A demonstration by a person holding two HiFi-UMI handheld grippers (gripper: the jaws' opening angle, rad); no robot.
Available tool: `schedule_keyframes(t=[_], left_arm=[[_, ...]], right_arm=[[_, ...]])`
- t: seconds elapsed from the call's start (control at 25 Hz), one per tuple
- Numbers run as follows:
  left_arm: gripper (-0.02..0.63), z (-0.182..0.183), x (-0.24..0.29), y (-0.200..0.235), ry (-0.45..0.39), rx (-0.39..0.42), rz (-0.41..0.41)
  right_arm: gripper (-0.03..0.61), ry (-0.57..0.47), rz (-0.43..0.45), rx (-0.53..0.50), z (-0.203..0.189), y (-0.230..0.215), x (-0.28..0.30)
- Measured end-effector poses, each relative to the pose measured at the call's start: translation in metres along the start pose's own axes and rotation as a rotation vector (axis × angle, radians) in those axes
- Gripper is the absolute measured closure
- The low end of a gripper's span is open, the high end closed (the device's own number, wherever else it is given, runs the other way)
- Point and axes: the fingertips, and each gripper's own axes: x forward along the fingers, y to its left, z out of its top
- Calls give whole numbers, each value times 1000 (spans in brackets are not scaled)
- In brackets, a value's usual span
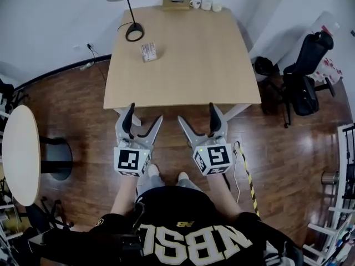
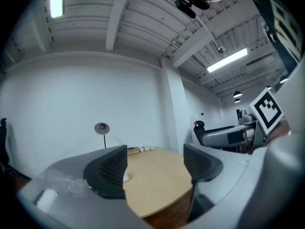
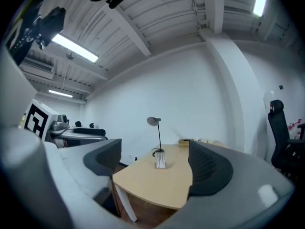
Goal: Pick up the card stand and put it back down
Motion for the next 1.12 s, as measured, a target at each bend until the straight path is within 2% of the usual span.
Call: schedule_keyframes(t=[0.24, 0.4, 0.52, 0.6, 0.76, 1.12], left_arm=[[241, 24, -43, 19, -79, 11, 60], [244, 33, -81, 42, -113, -17, 125], [252, 31, -101, 54, -113, 4, 154], [252, 25, -110, 52, -100, 18, 156], [252, 26, -129, 46, -122, -13, 164], [252, 0, -141, 43, -64, 0, 129]], right_arm=[[144, -39, -19, -66, 36, 24, -5], [146, -12, 34, -114, 38, 66, 3], [152, -20, 52, -143, 39, 91, 8], [160, -10, 35, -146, 34, 96, 4], [166, -8, 9, -140, 31, 103, -11], [169, 30, 5, -128, 6, 120, -28]])
